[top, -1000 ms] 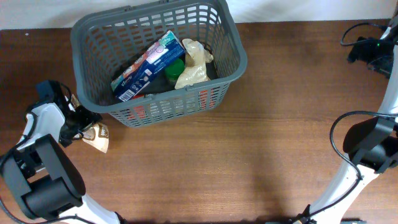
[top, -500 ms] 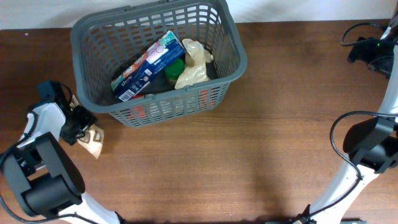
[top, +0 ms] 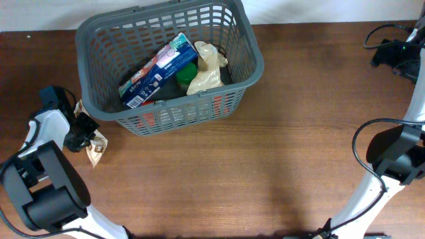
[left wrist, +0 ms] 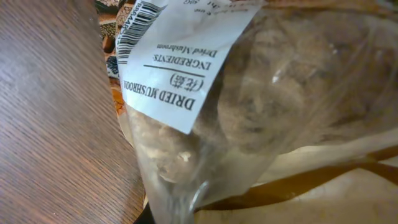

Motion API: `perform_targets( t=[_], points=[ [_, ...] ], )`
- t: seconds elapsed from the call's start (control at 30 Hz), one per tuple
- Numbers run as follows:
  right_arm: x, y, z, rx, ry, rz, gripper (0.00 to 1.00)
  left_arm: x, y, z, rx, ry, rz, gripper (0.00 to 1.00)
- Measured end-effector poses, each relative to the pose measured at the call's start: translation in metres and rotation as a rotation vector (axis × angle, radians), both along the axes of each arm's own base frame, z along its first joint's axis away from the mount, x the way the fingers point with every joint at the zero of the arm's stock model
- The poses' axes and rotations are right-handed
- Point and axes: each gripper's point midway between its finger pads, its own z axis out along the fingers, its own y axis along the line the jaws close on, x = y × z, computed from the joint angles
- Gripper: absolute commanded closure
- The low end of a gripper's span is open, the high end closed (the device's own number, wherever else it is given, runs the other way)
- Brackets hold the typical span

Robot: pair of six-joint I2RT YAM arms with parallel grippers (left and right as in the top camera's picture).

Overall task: Pack container
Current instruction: 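Lower the left gripper onto the clear snack bag and grasp it, then lift the snack bag with the left gripper and lower it into the basket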

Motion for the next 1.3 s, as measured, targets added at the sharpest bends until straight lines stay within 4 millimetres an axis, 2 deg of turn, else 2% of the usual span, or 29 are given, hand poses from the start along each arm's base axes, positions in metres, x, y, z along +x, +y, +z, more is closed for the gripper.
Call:
perform_targets(
  t=[0.17,0.27,0.3,0.37,0.43,0.5,0.6,0.67,0.77,0.87,0.93,1.03,1.13,1.23,1.3],
  points=[
    [0.0,0.0,0.0,0.0,0.0,0.0,0.01,0.007,0.007,0.012,0.035,-0.008,-0.044,0.98],
    [0.0,0.0,0.0,0.0,0.0,0.0,0.01,0.015,0.021,0.041,0.104,-0.033,-0.043,0.98],
    [0.0,0.0,0.0,0.0,0.0,0.0,0.01,0.019,0.028,0.058,0.138,-0.056,-0.038,0.98],
    [0.0,0.0,0.0,0.0,0.0,0.0,0.01,0.029,0.044,0.103,0.223,-0.121,-0.025,0.98],
    [0.0,0.0,0.0,0.0,0.0,-0.001,0.01,0.036,0.058,0.156,0.317,-0.207,-0.009,0.98],
    [0.0,0.0,0.0,0.0,0.0,0.0,0.01,0.037,0.066,0.208,0.401,-0.29,0.003,0.98],
    [0.0,0.0,0.0,0.0,0.0,0.0,0.01,0.03,0.068,0.28,0.501,-0.412,0.02,0.98],
    [0.0,0.0,0.0,0.0,0.0,0.0,0.01,0.021,0.065,0.319,0.549,-0.482,0.029,0.98],
    [0.0,0.0,0.0,0.0,0.0,0.0,0.01,0.013,0.055,0.353,0.579,-0.561,0.023,0.98],
    [0.0,0.0,0.0,0.0,0.0,0.0,0.01,0.019,0.027,0.373,0.574,-0.63,-0.057,0.98],
    [0.0,0.0,0.0,0.0,0.0,0.0,0.01,0.032,0.001,0.378,0.56,-0.67,-0.154,0.98],
    [0.0,0.0,0.0,0.0,0.0,0.0,0.01,0.059,-0.057,0.385,0.529,-0.743,-0.362,0.98],
    [0.0,0.0,0.0,0.0,0.0,0.0,0.01,0.078,-0.132,0.394,0.492,-0.83,-0.604,0.98],
    [0.0,0.0,0.0,0.0,0.0,0.0,0.01,0.083,-0.187,0.401,0.456,-0.9,-0.754,0.98],
    [0.0,0.0,0.0,0.0,0.0,0.0,0.01,0.085,-0.206,0.4,0.442,-0.916,-0.807,0.98]
  ],
)
